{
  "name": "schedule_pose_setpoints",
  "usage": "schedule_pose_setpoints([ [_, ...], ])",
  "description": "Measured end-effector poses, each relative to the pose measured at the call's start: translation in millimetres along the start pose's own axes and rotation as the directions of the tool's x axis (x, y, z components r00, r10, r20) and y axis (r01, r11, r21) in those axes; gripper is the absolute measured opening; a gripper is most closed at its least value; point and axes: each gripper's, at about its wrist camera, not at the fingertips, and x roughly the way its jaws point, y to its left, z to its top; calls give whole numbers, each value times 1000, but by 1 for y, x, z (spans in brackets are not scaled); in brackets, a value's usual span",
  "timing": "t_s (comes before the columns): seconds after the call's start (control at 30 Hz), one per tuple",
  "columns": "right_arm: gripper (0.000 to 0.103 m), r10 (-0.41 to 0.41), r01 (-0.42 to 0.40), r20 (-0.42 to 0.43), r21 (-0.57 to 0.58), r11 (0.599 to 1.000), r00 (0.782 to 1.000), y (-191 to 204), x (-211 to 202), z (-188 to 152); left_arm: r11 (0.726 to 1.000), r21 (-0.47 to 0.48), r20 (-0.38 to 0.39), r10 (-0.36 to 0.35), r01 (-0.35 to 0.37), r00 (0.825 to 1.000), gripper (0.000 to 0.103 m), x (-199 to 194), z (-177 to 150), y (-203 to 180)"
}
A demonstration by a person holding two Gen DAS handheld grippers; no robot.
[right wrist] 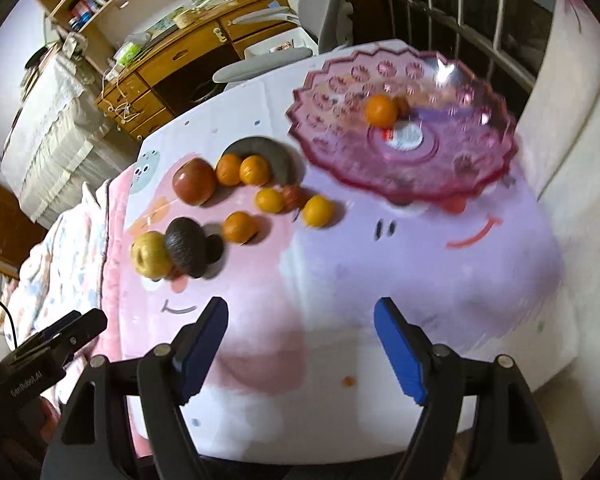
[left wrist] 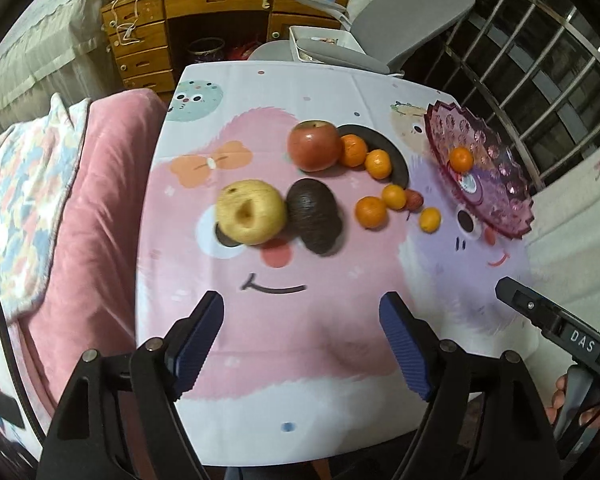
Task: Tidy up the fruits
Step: 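Move both tools back toward the pear and avocado, then grasp the yellow pear with the left tool while the right tool grasps the avocado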
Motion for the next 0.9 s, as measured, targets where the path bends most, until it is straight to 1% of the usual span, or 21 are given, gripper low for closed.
schedule_pose_setpoints([
  [0.2,76,32,-32,2,127,991,999,19,6,-23,997,66,23,-31,29,999,79,-9,0,26],
  [0.33,76,74,-72,-6,199,977,997,26,10,-32,996,85,15,-35,34,999,79,-8,2,38],
  [0.47,76,99,-92,-17,248,964,995,29,16,-32,996,80,-3,-37,38,999,79,-1,5,46],
  [0.6,76,129,-111,-45,291,950,991,32,28,-30,997,68,-32,-16,19,999,79,12,11,53],
  [0.77,76,193,-148,-91,364,920,977,35,56,-21,998,67,-53,0,3,999,79,29,20,59],
  [0.9,76,215,-145,-125,417,897,969,34,80,-10,998,67,-73,11,-6,997,79,46,33,60],
])
